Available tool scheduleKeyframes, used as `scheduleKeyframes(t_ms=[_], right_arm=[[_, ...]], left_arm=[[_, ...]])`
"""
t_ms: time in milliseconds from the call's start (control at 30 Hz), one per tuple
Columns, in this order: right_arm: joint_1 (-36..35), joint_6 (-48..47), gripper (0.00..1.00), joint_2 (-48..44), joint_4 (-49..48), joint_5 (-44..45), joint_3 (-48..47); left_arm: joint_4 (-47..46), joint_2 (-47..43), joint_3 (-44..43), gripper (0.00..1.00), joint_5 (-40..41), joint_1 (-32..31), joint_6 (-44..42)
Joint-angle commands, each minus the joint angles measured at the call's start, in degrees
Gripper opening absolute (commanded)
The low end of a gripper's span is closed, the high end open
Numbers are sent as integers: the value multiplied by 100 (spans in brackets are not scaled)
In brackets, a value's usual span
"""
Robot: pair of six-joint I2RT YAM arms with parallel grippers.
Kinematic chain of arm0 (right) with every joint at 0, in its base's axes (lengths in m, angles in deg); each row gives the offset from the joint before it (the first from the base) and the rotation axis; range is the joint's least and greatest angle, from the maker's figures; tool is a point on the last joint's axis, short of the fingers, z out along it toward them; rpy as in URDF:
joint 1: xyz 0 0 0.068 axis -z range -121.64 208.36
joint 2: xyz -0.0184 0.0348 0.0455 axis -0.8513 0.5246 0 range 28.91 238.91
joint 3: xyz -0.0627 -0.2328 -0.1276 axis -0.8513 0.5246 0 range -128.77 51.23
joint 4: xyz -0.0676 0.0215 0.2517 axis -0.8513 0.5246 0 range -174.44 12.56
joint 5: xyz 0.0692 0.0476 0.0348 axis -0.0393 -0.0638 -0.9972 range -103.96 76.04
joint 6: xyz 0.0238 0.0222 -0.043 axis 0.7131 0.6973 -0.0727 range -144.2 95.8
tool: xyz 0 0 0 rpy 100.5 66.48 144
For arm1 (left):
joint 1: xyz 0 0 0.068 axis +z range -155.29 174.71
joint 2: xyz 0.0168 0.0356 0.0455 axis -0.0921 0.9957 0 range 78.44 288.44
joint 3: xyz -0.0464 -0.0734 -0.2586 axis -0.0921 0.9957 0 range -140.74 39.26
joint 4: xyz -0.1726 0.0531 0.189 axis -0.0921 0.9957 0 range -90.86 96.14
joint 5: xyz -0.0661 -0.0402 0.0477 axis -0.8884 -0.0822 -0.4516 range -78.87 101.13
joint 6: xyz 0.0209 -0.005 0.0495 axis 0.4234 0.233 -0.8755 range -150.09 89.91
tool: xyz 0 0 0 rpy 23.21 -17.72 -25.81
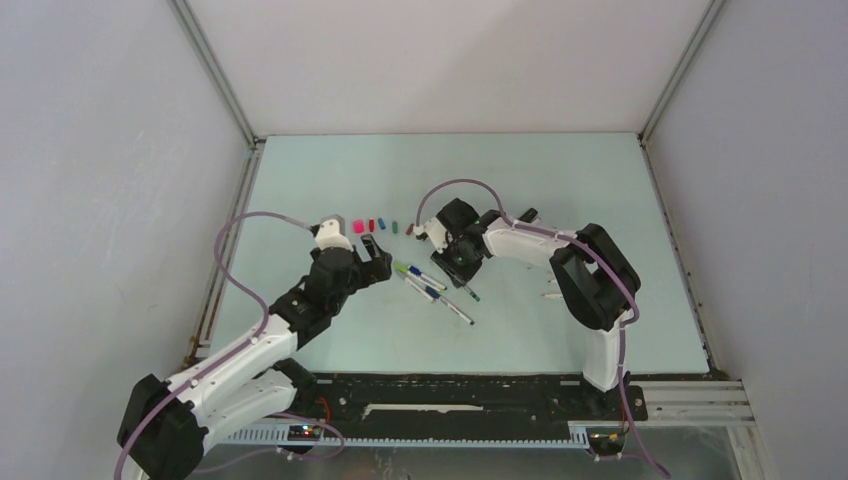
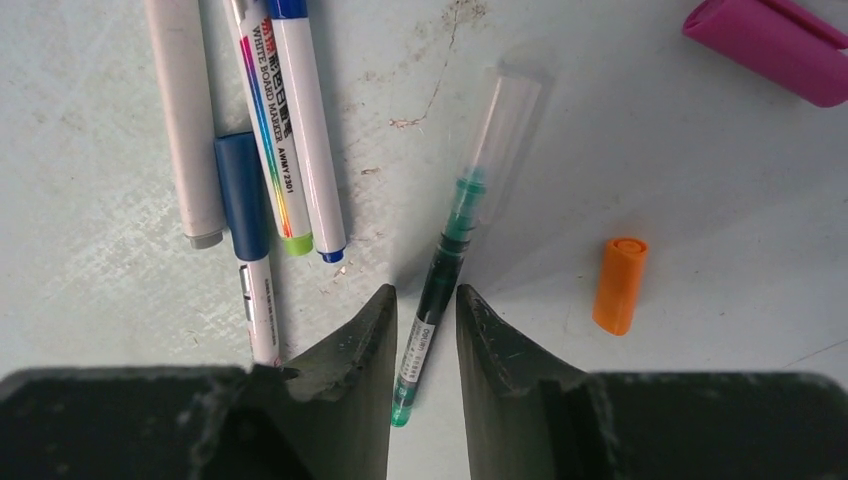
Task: Open the pen caps
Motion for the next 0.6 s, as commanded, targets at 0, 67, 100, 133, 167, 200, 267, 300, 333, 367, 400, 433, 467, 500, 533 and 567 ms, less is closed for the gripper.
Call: scheduleKeyframes(t_ms=[0, 67, 100, 133, 167, 200, 267, 300, 333, 367, 400, 433, 467, 500, 533, 567], right_arm=[[29, -189, 29, 194, 304, 245, 71], [25, -222, 21, 217, 333, 244, 111], [34, -232, 18, 227, 353, 235, 120], [44, -241, 12, 231, 368, 221, 116], [63, -249, 7, 232, 378, 212, 123], [89, -250, 4, 213, 379, 169, 124], [172, -243, 0, 147, 366, 72, 120], [230, -242, 0, 95, 362, -16, 124], [290, -237, 0, 9, 355, -153, 124], [357, -219, 0, -86, 346, -281, 124], [440, -216, 0, -218, 344, -497, 124], [535, -204, 0, -366, 330, -779, 138], [653, -184, 0, -549, 319, -1076, 149], [765, -162, 0, -684, 315, -1429, 162], [888, -163, 0, -807, 317, -1812, 180], [1005, -169, 0, -926, 303, -2174, 210]], left_arm=[[-413, -105, 194, 100, -182, 31, 228], [-513, -102, 246, 100, -271, 37, 280], [-620, -98, 268, 100, -314, 44, 306], [-681, -99, 286, 100, -387, 41, 333], [-765, -94, 308, 99, -449, 48, 367], [-871, -102, 348, 99, -544, 41, 399], [-1200, -98, 457, 99, -779, 40, 490], [-1378, -84, 516, 99, -927, 44, 540], [-1590, -62, 575, 99, -1082, 60, 628], [-1810, -33, 651, 99, -1252, 77, 722], [-2081, 10, 727, 99, -1431, 101, 845], [-2347, 60, 801, 99, -1595, 120, 976], [-2624, 134, 874, 99, -1832, 139, 1093], [-2918, 210, 930, 99, -1986, 148, 1218], [-3259, 317, 970, 99, -2052, 153, 1320], [-3484, 401, 976, 99, -2285, 154, 1413]])
